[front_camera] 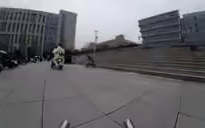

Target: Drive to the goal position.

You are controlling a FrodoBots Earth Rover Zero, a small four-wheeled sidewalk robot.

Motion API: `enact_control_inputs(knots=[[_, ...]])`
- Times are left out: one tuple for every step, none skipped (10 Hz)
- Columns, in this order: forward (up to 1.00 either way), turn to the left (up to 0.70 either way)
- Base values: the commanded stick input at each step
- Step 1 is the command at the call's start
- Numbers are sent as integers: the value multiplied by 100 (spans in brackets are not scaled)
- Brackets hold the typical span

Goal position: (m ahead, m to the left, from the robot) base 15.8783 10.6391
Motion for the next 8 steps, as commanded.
enact_control_inputs(knots=[[85, -3], [85, -3], [85, -3], [85, -3], [85, -3], [85, -3], [85, -3], [85, -3]])
